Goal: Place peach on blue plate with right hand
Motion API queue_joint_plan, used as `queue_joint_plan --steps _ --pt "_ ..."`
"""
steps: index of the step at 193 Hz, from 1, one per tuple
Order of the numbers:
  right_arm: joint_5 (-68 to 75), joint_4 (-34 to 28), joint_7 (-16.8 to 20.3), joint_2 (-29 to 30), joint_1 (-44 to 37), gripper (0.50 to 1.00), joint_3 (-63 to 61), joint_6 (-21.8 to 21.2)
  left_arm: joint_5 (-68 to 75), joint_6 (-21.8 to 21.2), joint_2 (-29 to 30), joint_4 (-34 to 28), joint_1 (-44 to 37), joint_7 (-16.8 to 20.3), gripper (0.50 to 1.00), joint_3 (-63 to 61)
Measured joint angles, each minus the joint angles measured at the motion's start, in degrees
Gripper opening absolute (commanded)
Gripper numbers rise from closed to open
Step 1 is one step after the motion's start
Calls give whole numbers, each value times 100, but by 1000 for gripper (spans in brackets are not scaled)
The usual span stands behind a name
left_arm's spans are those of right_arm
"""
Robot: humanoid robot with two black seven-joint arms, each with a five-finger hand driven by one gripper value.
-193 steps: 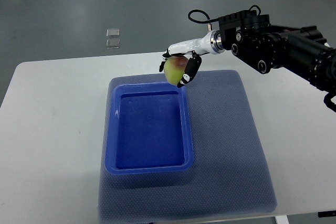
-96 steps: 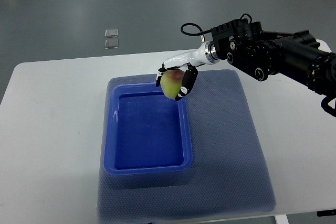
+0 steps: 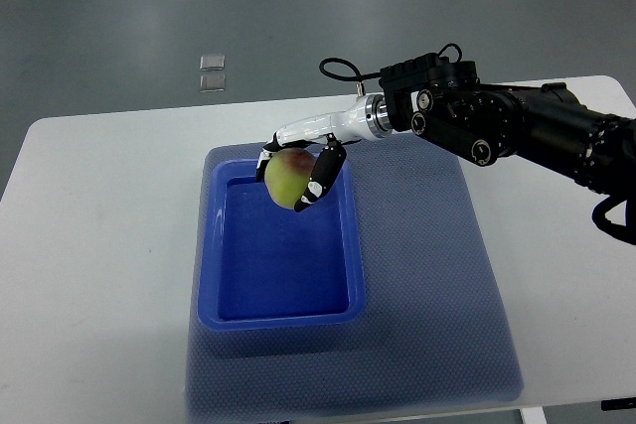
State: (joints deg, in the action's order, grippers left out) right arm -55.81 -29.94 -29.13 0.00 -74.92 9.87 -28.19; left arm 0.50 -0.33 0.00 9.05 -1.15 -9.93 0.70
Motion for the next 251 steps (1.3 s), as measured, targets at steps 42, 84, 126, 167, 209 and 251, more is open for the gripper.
queue_joint_plan --steps 42,84,126,167,209,251 --pt "0 -18 14 0 251 926 -3 60 0 7 0 0 4 0 1000 0" --pt "0 -29 14 0 324 930 -3 67 2 7 0 0 10 0 1000 -2" --pt "0 7 14 1 295 930 -137 60 3 5 0 0 9 0 1000 -2" --pt "0 160 18 1 278 928 -896 -30 3 3 0 -3 9 0 1000 0" --pt "70 391 53 0 533 926 -1884 -133 3 3 0 -3 10 0 1000 0" --pt "1408 419 523 -2 1092 928 -2695 -138 3 3 0 0 10 0 1000 0"
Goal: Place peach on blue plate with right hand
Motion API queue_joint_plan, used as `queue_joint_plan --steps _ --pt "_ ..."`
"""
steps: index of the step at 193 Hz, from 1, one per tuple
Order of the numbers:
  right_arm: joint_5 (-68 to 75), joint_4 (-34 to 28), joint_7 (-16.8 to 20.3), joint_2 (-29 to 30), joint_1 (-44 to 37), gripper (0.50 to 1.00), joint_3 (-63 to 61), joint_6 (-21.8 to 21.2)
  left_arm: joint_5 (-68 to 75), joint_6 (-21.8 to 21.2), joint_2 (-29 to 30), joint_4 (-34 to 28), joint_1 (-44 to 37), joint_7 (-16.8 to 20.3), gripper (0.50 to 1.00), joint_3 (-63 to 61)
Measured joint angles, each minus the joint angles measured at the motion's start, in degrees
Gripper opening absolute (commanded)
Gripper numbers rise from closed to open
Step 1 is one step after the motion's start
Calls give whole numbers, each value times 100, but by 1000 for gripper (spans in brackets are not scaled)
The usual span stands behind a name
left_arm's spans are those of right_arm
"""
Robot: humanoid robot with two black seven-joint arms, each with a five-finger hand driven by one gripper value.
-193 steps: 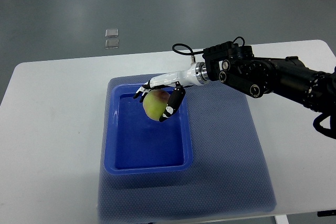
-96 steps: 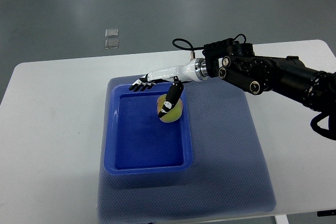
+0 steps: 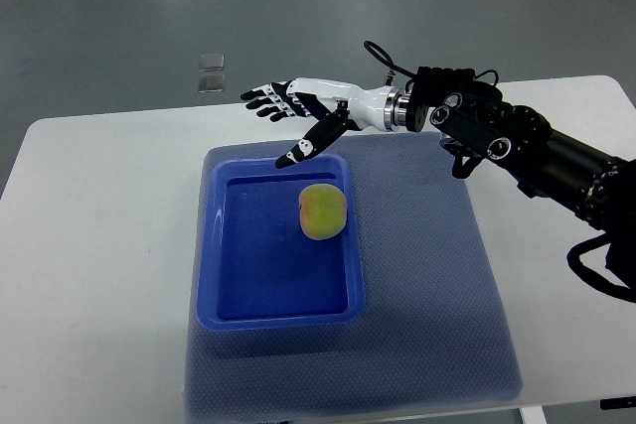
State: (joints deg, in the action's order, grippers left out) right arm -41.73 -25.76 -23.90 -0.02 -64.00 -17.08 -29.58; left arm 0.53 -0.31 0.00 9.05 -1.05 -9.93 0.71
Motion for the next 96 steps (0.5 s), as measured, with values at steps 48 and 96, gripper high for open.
queue_joint_plan --steps 48,96 --pt "2561 45 971 -181 644 928 -337 91 -7 0 0 30 0 0 1000 0" --pt "4265 460 1354 -322 1136 928 -425 -4 -11 2 0 41 -1 0 1000 -1"
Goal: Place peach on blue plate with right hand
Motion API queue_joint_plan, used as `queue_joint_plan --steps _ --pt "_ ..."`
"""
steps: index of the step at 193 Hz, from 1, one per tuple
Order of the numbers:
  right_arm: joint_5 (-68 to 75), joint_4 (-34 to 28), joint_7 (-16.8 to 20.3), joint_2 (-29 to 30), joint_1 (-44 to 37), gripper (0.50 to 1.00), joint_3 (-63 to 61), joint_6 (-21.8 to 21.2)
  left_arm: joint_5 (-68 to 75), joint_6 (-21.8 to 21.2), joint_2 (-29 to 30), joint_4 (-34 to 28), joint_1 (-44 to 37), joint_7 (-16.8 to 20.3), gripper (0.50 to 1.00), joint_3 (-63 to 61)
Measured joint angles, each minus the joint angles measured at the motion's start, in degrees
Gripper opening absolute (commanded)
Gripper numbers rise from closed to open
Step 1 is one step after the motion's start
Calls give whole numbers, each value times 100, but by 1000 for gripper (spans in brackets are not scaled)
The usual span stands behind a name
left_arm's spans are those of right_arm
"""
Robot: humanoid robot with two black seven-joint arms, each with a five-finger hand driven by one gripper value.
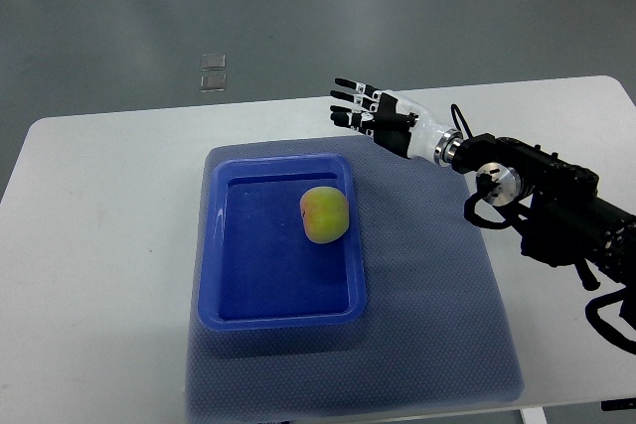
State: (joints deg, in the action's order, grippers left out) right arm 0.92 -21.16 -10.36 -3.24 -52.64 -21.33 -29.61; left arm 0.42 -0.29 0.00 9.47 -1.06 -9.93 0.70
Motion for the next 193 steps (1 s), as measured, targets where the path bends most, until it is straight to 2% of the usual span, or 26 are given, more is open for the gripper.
queue_joint_plan --steps 22,50,71,90,107,193 --pt "482 23 262 -177 120 928 -3 -111 0 0 0 3 1 0 1000 0" --pt "902 20 423 -330 149 928 -4 -249 0 0 0 3 0 0 1000 0" --pt "1209 21 605 -340 149 930 -4 -6 0 0 0 14 1 0 1000 0" --pt "1272 23 618 -297 152 930 -8 462 -2 0 0 67 1 0 1000 0" --pt "1279 24 606 -285 160 932 -8 645 -6 0 0 96 0 0 1000 -2" --pt "1177 25 580 -261 206 932 5 693 -16 3 0 240 1 0 1000 -9"
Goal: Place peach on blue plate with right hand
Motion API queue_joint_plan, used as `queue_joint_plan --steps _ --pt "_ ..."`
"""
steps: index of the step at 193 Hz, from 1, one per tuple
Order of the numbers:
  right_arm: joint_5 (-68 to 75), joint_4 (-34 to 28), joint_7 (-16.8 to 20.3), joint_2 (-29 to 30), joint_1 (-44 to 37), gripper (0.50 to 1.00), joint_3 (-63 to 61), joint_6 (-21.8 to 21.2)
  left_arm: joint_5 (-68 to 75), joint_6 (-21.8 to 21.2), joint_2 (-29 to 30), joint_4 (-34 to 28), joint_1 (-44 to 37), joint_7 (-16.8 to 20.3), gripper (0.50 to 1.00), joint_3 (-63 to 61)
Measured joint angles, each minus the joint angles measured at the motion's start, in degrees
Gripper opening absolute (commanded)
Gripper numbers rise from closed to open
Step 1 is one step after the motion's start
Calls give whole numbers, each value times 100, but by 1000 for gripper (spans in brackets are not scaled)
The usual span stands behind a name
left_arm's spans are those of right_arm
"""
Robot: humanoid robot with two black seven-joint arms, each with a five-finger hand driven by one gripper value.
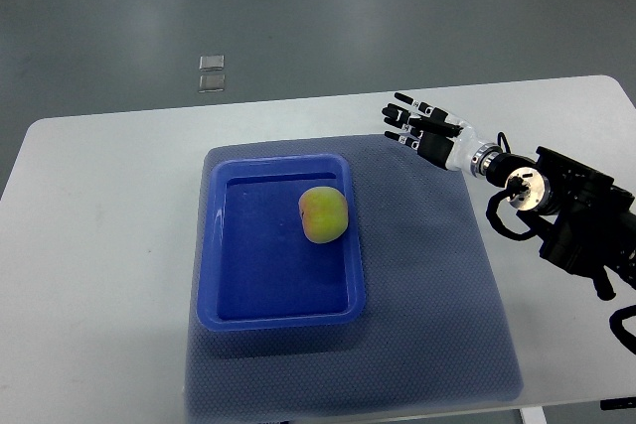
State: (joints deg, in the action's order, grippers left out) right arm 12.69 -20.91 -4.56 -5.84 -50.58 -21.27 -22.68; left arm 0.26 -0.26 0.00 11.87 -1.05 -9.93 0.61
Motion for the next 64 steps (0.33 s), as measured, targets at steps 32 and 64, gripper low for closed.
queue_joint_plan --steps 32,64 --pt "-2 -2 -1 -26 3 932 0 -2 0 0 0 -1 0 0 1000 8" --pt "2 -6 0 -28 3 932 -1 -33 4 0 0 -2 0 0 1000 15"
